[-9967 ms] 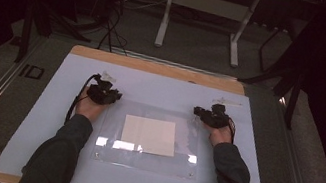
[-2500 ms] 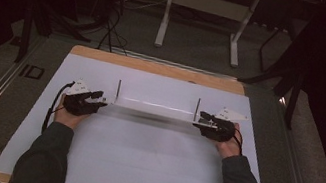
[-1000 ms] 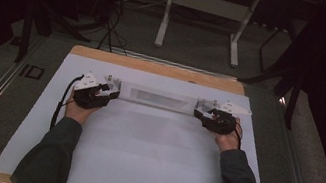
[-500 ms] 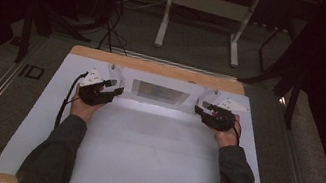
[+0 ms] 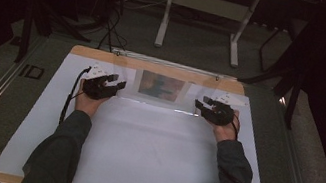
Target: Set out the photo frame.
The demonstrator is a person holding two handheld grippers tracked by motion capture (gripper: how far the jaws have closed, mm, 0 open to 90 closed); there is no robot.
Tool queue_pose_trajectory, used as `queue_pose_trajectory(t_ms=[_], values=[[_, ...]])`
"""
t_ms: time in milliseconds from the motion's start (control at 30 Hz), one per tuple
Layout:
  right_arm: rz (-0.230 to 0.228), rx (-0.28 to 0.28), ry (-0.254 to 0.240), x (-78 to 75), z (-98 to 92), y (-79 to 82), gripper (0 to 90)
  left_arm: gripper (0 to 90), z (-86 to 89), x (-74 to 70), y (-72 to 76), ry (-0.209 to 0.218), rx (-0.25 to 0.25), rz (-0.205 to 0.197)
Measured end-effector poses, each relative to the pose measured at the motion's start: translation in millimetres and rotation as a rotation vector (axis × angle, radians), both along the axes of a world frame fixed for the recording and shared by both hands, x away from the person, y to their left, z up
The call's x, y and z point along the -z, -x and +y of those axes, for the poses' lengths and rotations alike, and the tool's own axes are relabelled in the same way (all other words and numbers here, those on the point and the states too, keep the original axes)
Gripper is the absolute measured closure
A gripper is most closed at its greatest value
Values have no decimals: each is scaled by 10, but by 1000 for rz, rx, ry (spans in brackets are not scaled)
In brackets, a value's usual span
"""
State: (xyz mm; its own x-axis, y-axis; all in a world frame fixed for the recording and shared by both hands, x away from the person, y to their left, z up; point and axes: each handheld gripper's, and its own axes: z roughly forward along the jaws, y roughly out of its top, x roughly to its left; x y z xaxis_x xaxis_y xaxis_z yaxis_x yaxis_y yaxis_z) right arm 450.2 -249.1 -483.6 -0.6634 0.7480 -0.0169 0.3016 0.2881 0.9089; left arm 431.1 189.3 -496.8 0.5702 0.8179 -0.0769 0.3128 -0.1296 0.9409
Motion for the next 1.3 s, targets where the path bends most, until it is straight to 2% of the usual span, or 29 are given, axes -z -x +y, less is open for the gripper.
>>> queue_pose_trajectory(t_ms=[100, 233, 500, 867, 1033, 1200, 1300], values=[[13, 5, -3, -12, 6, -46, 548, 511, -9, -18, -36, 0, -9, 17], [26, 11, -4, -22, 11, -73, 549, 510, -26, -51, -73, -21, -20, 29], [39, 15, -8, -35, 13, -88, 547, 510, -42, -65, -70, -32, -30, 34], [54, 6, -13, -59, 1, -44, 548, 511, -63, -110, -6, -48, -39, 63], [61, -1, -31, -96, -18, 28, 552, 511, -55, -103, 69, -29, -38, 72], [64, -4, -30, -100, -26, 88, 552, 512, -63, -110, 136, -32, -38, 76], [67, -7, -45, -99, -34, 126, 552, 514, -53, -104, 177, -20, -35, 82]])
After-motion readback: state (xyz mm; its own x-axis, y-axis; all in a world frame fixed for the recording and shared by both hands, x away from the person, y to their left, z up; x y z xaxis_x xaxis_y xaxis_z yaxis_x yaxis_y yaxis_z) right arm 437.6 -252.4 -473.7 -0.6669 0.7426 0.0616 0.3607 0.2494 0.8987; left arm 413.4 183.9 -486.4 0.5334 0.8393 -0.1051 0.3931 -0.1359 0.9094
